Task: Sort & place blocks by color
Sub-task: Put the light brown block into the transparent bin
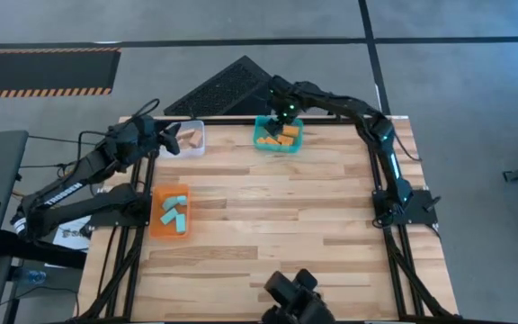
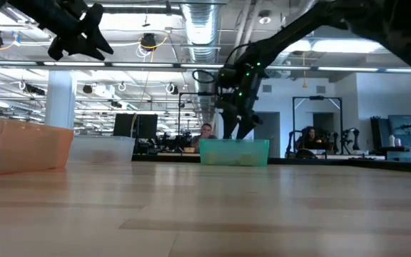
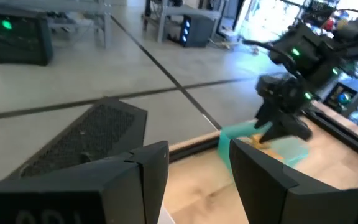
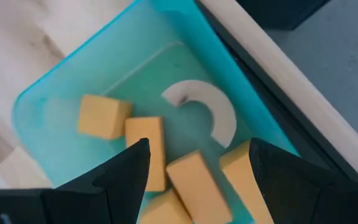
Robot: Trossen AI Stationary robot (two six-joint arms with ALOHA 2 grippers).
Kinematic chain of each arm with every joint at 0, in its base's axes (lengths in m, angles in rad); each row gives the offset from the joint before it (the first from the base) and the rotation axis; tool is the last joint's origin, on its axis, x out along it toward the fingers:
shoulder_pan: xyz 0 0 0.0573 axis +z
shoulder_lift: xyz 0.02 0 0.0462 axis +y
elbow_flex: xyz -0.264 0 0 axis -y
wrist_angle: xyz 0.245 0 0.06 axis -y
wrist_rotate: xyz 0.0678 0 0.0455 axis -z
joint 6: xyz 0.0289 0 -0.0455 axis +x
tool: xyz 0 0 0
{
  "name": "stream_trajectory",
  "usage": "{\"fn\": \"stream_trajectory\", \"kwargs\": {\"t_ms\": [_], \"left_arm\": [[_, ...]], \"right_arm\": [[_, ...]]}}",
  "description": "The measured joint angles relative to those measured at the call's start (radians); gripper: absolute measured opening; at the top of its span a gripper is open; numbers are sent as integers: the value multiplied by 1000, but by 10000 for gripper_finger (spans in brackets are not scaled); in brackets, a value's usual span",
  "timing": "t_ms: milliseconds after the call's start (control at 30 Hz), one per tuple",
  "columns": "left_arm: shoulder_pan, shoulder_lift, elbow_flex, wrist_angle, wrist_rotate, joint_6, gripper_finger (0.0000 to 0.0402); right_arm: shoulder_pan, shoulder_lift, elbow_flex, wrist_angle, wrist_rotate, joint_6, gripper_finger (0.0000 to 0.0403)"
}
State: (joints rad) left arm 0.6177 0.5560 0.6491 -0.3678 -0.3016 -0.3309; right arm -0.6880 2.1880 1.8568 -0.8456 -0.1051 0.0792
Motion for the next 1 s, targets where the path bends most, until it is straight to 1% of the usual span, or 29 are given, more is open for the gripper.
{"fn": "stream_trajectory", "kwargs": {"t_ms": [133, 233, 433, 567, 667, 767, 900, 1000], "left_arm": [[21, 10, 0, -10, 60, -5, 155], [28, 9, 0, -10, 81, -6, 155], [29, 9, 0, -10, 88, -7, 155], [29, 9, 0, -10, 88, -9, 155], [29, 9, 0, -10, 88, -10, 155], [29, 9, 0, -10, 88, -10, 155], [29, 9, 0, -10, 87, -9, 155], [29, 9, 0, -12, 87, -10, 155]], "right_arm": [[-9, 78, 107, -83, 27, 2, 295], [-14, 125, 178, -142, 44, 8, 295], [-21, 218, 253, -207, 27, 18, 292], [-18, 262, 292, -242, 20, 15, 273], [-12, 270, 303, -245, 5, 7, 248], [-12, 270, 303, -228, 28, 2, 212], [-15, 270, 303, -224, 27, 0, 153], [-14, 270, 303, -222, 27, -4, 102]]}}
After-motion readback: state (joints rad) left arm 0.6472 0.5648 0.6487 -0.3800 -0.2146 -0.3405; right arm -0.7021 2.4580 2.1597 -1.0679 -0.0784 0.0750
